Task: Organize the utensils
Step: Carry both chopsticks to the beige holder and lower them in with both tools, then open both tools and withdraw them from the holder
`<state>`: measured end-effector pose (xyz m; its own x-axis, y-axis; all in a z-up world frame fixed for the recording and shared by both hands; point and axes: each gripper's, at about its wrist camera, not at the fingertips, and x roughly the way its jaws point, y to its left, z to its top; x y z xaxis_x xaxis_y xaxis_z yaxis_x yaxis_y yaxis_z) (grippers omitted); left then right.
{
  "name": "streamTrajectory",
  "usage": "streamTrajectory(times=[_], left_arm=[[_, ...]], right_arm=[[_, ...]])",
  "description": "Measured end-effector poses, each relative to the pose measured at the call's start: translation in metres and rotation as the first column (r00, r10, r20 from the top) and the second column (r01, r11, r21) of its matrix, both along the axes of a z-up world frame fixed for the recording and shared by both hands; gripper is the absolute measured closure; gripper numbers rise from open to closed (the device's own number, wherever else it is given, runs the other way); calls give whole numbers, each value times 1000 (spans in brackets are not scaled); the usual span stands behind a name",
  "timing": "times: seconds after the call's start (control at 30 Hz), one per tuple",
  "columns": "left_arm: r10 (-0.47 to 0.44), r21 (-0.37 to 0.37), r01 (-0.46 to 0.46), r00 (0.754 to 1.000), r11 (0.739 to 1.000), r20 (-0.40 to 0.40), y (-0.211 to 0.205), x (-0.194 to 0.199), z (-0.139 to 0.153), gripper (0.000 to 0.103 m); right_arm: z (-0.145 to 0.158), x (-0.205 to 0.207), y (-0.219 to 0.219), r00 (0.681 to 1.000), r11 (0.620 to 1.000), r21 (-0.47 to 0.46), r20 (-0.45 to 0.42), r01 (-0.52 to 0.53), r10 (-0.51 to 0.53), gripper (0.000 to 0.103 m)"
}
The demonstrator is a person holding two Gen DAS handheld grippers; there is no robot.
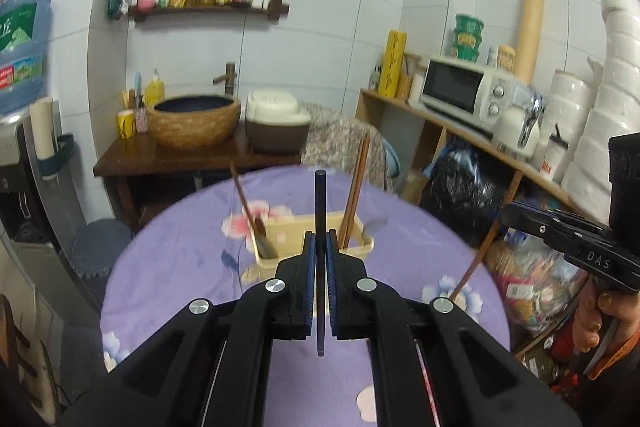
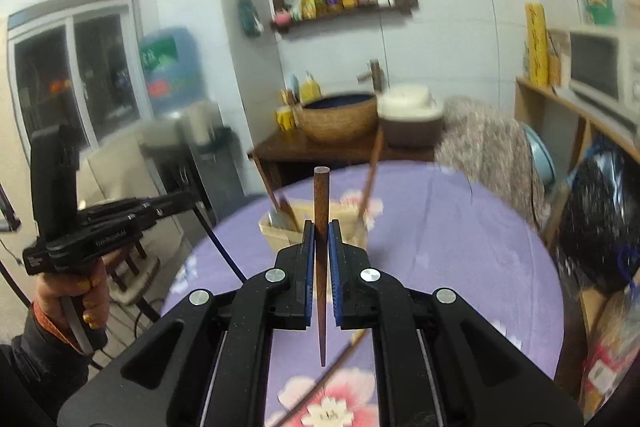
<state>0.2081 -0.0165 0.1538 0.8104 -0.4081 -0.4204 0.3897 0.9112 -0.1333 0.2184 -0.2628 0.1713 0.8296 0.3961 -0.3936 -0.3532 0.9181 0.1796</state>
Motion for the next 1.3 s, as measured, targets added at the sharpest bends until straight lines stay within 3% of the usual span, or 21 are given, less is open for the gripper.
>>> streamTrajectory(times=[0.17,0.3,0.47,0.6,0.73,0.87,0.97,1.03,1.07,1.13,1.17,1.27,1.3], left_arm=[[74,-65,-67,989,996,125,4,21,76,97],[139,-74,-129,980,989,141,-7,50,90,97],[180,-39,-177,981,983,77,-20,81,47,97],[183,-10,-183,983,983,-30,-21,97,-9,97],[176,15,-175,981,984,-83,-20,99,-45,97],[167,18,-166,978,986,-121,-17,99,-67,97],[172,21,-171,978,985,-115,-14,99,-66,96],[155,9,-155,981,988,-115,-11,95,-62,94],[159,7,-159,982,987,-105,-9,91,-59,90],[166,6,-166,983,986,-82,-6,84,-55,62],[168,-1,-168,984,986,-67,-4,78,-52,56],[178,-11,-178,984,984,-20,6,54,-49,44],[192,-4,-192,981,981,-9,9,44,-51,35]], right_arm=[[78,22,17,986,998,32,158,49,-54,95],[98,60,31,976,992,46,180,116,-123,95],[49,98,56,977,986,-27,140,164,-159,95],[-1,118,61,987,987,-25,40,158,-157,95],[-38,126,64,987,987,-37,-27,155,-156,95],[-53,126,66,987,985,-68,-29,158,-160,95],[-53,125,63,987,986,-61,-29,158,-160,95],[-51,123,61,988,987,-58,-19,153,-154,91],[-49,118,59,987,986,-61,-3,157,-158,84],[-46,112,56,985,983,-66,20,170,-169,58],[-44,105,53,983,981,-64,43,182,-179,44],[-41,81,43,977,977,-67,85,204,-198,33],[-41,75,40,975,974,-71,86,213,-206,27]])
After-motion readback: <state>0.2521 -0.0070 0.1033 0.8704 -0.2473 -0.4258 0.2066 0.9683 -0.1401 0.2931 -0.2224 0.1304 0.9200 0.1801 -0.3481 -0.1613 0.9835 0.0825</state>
